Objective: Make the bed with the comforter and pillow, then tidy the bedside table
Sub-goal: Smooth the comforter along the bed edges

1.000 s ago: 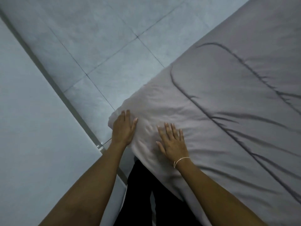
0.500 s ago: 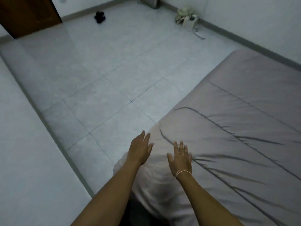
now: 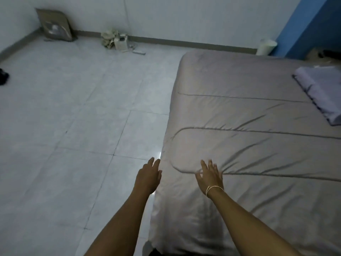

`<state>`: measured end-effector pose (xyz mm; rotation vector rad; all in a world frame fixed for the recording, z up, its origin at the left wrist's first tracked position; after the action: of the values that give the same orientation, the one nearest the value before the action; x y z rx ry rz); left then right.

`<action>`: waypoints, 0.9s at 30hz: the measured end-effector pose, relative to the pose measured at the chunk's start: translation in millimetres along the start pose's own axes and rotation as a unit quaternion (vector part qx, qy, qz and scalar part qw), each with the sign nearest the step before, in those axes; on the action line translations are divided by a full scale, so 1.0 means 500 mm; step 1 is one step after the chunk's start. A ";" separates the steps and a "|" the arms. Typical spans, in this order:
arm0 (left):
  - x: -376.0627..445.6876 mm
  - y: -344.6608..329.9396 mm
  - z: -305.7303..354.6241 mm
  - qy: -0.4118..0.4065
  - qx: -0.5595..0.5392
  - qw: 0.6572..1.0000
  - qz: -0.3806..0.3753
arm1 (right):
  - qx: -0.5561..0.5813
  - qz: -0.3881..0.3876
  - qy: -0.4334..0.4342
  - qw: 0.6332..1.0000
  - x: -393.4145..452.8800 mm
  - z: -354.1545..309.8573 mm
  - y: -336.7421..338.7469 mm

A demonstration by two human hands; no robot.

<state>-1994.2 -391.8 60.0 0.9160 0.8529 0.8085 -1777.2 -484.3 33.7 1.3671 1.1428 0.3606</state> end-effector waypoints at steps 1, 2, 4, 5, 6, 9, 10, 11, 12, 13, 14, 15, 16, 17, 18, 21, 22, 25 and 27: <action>0.010 0.013 -0.005 -0.008 0.004 1.000 -0.002 | 0.005 0.002 -0.008 1.000 -0.004 -0.006 0.005; 0.017 0.025 -0.006 -0.016 0.004 1.000 -0.001 | 0.009 0.005 -0.015 1.000 -0.005 -0.009 0.009; 0.033 0.049 -0.003 -0.025 0.003 1.000 0.010 | 0.012 0.015 -0.021 1.000 -0.001 -0.014 0.026; 0.039 0.060 0.002 -0.026 -0.005 0.999 0.017 | 0.013 0.019 -0.023 0.999 0.003 -0.016 0.036; 0.045 0.069 0.007 -0.030 -0.016 0.999 0.022 | 0.012 0.026 -0.024 0.999 0.007 -0.016 0.045; 0.059 0.076 0.008 -0.064 -0.023 0.998 0.017 | 0.012 0.030 -0.039 0.999 0.012 -0.024 0.050; 0.065 0.074 0.001 -0.068 -0.020 0.997 0.009 | 0.012 0.027 -0.047 0.998 0.013 -0.028 0.044; 0.077 0.074 -0.011 -0.071 -0.015 0.997 -0.001 | 0.011 0.026 -0.058 0.998 0.016 -0.033 0.040; 0.092 0.073 -0.024 -0.074 -0.008 0.997 -0.011 | 0.010 0.023 -0.068 0.997 0.023 -0.037 0.037; 0.115 0.078 -0.038 -0.080 0.001 0.997 -0.017 | 0.010 0.025 -0.079 0.997 0.037 -0.045 0.038; 0.142 0.087 -0.050 -0.092 0.011 0.995 -0.021 | 0.013 0.032 -0.092 0.995 0.053 -0.054 0.043; 0.166 0.098 -0.057 -0.106 0.024 0.994 -0.026 | 0.017 0.039 -0.104 0.994 0.065 -0.064 0.050; 0.198 0.117 -0.068 -0.123 0.038 0.991 -0.029 | 0.025 0.047 -0.119 0.991 0.080 -0.083 0.057; 0.231 0.139 -0.078 -0.141 0.046 0.989 -0.030 | 0.034 0.052 -0.131 0.989 0.096 -0.105 0.062; 0.265 0.162 -0.087 -0.156 0.048 0.986 -0.027 | 0.041 0.056 -0.140 0.988 0.111 -0.131 0.068; 0.350 0.238 -0.096 -0.191 0.045 0.981 -0.011 | 0.061 0.073 -0.158 0.983 0.152 -0.208 0.098; 0.379 0.262 -0.098 -0.203 0.046 0.978 -0.009 | 0.067 0.080 -0.161 0.981 0.172 -0.233 0.114; 0.448 0.328 -0.109 -0.237 0.041 0.971 -0.005 | 0.087 0.100 -0.175 0.976 0.220 -0.307 0.154; 0.494 0.366 -0.119 -0.253 0.034 0.967 0.005 | 0.095 0.109 -0.182 0.973 0.255 -0.345 0.174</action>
<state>-1980.6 -88.6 138.3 1.1247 0.4294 0.5189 -1821.2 -264.1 90.3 1.6545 0.7395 0.1474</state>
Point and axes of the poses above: each hand's wrist, its own x-axis towards the middle knuckle, its own y-axis out of the back of the hand, z = x × y, the point moved 8 cm from there along x, towards the middle knuckle, and after that the axes turned 4 degrees about -x, right-handed, at the moved point
